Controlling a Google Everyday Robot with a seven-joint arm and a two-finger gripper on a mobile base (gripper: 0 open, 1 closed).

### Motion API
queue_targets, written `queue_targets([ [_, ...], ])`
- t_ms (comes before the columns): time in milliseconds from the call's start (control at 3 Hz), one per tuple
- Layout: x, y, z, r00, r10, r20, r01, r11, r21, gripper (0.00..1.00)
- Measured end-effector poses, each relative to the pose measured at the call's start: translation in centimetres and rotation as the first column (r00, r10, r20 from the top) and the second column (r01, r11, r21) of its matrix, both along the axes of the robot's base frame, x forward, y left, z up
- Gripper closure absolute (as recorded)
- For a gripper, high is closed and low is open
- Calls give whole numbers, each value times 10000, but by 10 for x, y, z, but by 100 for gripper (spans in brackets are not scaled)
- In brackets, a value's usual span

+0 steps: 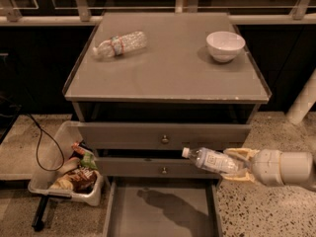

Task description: Pick blue plastic bottle from bottom drawer and place on counter

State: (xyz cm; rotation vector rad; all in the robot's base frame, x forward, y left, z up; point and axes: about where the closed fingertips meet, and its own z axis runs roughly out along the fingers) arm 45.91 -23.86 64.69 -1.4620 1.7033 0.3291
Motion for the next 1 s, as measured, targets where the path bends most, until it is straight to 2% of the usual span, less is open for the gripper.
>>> queue_targets([
  [333, 5, -8, 57, 9982, 11, 604, -8, 10000, -51, 100],
  [667, 19, -7, 109, 9962, 285, 820, -274, 9995, -146, 100],
  [1000, 31, 11, 163, 9936, 635, 932, -578, 9963, -630, 100],
])
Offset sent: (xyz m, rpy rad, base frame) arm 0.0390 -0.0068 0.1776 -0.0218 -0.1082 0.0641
